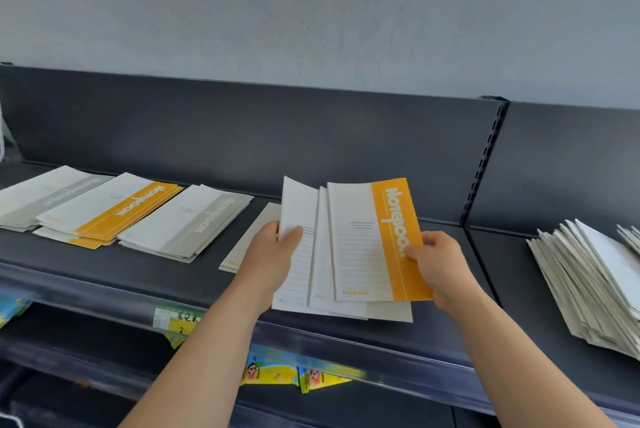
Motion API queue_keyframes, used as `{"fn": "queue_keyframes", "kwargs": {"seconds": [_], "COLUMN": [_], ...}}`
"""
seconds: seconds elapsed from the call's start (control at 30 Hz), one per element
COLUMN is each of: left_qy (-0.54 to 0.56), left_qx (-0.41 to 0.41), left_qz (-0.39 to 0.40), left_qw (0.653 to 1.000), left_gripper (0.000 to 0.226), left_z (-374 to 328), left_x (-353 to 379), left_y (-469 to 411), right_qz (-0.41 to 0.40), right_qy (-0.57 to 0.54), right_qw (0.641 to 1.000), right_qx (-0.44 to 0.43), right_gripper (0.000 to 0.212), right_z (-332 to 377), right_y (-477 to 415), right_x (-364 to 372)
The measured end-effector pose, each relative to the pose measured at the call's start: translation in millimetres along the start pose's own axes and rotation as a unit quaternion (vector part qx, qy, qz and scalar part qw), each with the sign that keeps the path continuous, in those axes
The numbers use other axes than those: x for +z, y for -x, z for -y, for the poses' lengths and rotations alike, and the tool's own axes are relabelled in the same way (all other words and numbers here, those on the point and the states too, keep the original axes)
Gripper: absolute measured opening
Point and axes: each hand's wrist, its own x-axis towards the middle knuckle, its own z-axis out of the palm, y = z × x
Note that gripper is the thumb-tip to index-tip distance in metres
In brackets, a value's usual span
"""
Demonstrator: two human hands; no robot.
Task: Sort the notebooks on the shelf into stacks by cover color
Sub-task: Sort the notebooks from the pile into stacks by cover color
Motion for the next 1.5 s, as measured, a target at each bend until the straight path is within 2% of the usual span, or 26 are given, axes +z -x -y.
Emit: {"fn": "queue_keyframes", "kwargs": {"seconds": [0.17,0.23,0.4,0.7,0.83,0.93,1.03,1.17,1.37,1.5], "left_qy": [-0.013,-0.014,-0.038,-0.094,-0.131,-0.152,-0.186,-0.25,-0.327,-0.338], "left_qx": [-0.015,-0.008,0.017,0.058,0.078,0.073,0.08,0.084,0.114,0.111], "left_qz": [0.005,-0.004,-0.084,-0.135,-0.105,-0.053,-0.016,-0.012,-0.02,-0.017], "left_qw": [1.0,1.0,0.996,0.985,0.983,0.984,0.979,0.964,0.938,0.934], "left_gripper": [0.029,0.024,0.022,0.026,0.024,0.034,0.039,0.036,0.026,0.019], "left_z": [5.9,7.4,12.3,21.4,26.2,27.6,35.0,48.8,64.5,67.4], "left_x": [1.1,-4.7,-27.3,-110.8,-166.2,-201.9,-227.2,-246.4,-253.4,-254.6], "left_y": [-10.0,-12.6,-22.8,-62.9,-90.8,-109.5,-130.5,-153.1,-165.8,-166.9], "right_qz": [0.023,0.031,0.07,0.081,0.066,0.05,0.034,0.005,-0.022,-0.036], "right_qy": [0.011,0.012,0.032,0.008,0.003,-0.006,0.002,0.02,0.088,0.113], "right_qw": [1.0,0.999,0.997,0.996,0.998,0.999,0.999,1.0,0.996,0.993], "right_qx": [0.0,-0.005,-0.018,-0.033,-0.019,0.003,0.012,0.008,-0.011,-0.029], "right_gripper": [0.029,0.03,0.027,0.025,0.024,0.03,0.025,0.012,0.016,0.019], "right_z": [0.9,2.3,8.4,45.8,58.2,66.4,70.4,70.0,62.8,62.0], "right_y": [-6.0,-9.4,-9.8,-0.2,6.5,12.9,18.1,23.1,27.1,24.1], "right_x": [20.3,29.7,66.2,162.0,218.4,255.4,284.0,307.5,325.4,326.7]}}
